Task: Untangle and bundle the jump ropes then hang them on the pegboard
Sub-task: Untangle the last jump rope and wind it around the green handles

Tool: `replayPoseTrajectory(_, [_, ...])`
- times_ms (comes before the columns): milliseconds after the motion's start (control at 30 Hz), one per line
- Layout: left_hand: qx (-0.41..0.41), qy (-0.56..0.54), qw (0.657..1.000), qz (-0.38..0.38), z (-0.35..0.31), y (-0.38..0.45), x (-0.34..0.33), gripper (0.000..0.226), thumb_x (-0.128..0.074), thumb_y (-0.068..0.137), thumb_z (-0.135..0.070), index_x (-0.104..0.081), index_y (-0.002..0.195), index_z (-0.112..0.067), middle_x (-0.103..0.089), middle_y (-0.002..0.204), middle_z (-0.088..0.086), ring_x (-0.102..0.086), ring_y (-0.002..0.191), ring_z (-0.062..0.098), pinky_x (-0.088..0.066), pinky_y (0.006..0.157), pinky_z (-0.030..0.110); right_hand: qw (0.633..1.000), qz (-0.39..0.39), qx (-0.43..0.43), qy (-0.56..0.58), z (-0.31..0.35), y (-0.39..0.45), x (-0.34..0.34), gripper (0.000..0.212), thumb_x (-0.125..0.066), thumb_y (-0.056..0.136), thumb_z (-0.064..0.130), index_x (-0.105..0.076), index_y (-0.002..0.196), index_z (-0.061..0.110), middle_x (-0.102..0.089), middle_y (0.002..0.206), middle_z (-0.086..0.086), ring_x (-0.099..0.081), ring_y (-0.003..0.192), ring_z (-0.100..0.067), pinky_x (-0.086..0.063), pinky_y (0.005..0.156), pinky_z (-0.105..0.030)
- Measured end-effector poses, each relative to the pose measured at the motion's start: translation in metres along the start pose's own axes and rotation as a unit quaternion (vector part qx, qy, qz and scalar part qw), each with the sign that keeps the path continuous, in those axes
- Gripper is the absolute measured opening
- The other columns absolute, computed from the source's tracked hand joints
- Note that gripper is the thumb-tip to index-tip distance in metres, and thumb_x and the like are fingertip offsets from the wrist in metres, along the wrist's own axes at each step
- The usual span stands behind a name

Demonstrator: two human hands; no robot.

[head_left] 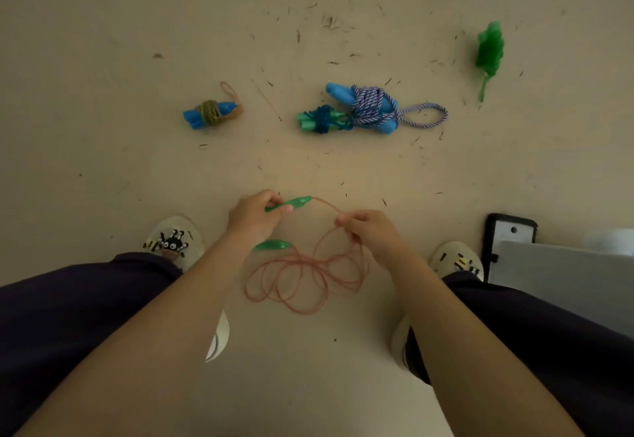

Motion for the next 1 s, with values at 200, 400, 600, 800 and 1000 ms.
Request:
replayPoseTrajectory(200, [-0.056, -0.033, 0.993, 0.094, -0.073, -0.035, 0.024, 0.021, -0.066, 0.094, -0.039, -0.074, 0.102, -0.022, -0.071, 0.07, -0.013, -0.064, 0.079, 0.008, -0.05, 0.078, 0.031, 0.995, 0.023, 0.088, 0.043, 0.085, -0.061, 0.034, 0.019, -0.056, 0.098, 0.011, -0.071, 0.103, 0.0, -0.052, 0.068, -0.005, -0.051, 0.06, -0.013, -0.049, 0.062, -0.022])
replayPoseTrajectory(400, [-0.137, -0.14, 0.968, 0.159, -0.166, -0.137, 0.076, 0.028, -0.073, 0.09, -0.029, -0.065, 0.112, -0.013, -0.077, 0.073, 0.002, -0.069, 0.059, 0.006, -0.051, 0.052, 0.023, 0.977, -0.017, 0.21, 0.02, 0.17, -0.17, 0.07, 0.017, -0.058, 0.098, 0.015, -0.073, 0.101, 0.007, -0.05, 0.062, -0.001, -0.043, 0.055, -0.012, -0.041, 0.055, -0.024])
replayPoseTrajectory(600, [-0.254, -0.131, 0.944, 0.166, -0.223, -0.25, 0.142, 0.027, -0.065, 0.089, -0.001, -0.057, 0.111, -0.016, -0.077, 0.081, 0.007, -0.074, 0.076, 0.026, -0.055, 0.065, 0.03, 0.945, -0.011, 0.326, -0.013, 0.242, -0.3, 0.074, 0.016, -0.058, 0.098, 0.015, -0.074, 0.096, 0.012, -0.062, 0.066, -0.006, -0.056, 0.053, -0.015, -0.049, 0.053, -0.023])
replayPoseTrajectory(800, [-0.374, -0.23, 0.894, 0.089, -0.253, -0.363, 0.211, 0.025, -0.061, 0.095, -0.043, -0.062, 0.094, -0.019, -0.053, 0.064, 0.003, -0.045, 0.049, 0.016, -0.045, 0.052, 0.028, 0.899, 0.017, 0.433, -0.063, 0.292, -0.436, 0.06, 0.011, -0.064, 0.095, 0.014, -0.074, 0.097, 0.014, -0.065, 0.071, -0.004, -0.058, 0.056, -0.016, -0.049, 0.056, -0.023])
replayPoseTrajectory(1000, [-0.419, -0.305, 0.855, 0.014, -0.251, -0.42, 0.24, 0.031, -0.055, 0.099, -0.039, -0.066, 0.075, -0.023, -0.051, 0.058, -0.001, -0.042, 0.046, 0.015, -0.041, 0.048, 0.027, 0.882, 0.001, 0.457, -0.114, 0.295, -0.488, 0.053, 0.01, -0.068, 0.091, 0.008, -0.074, 0.098, 0.009, -0.069, 0.073, -0.003, -0.062, 0.061, -0.014, -0.052, 0.062, -0.021])
Point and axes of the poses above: each hand's wrist, its own y-axis towards the middle knuckle, its own x-axis out of the back of the hand, z = x × y, the point moved 10 cm from there along y, towards the middle knuckle
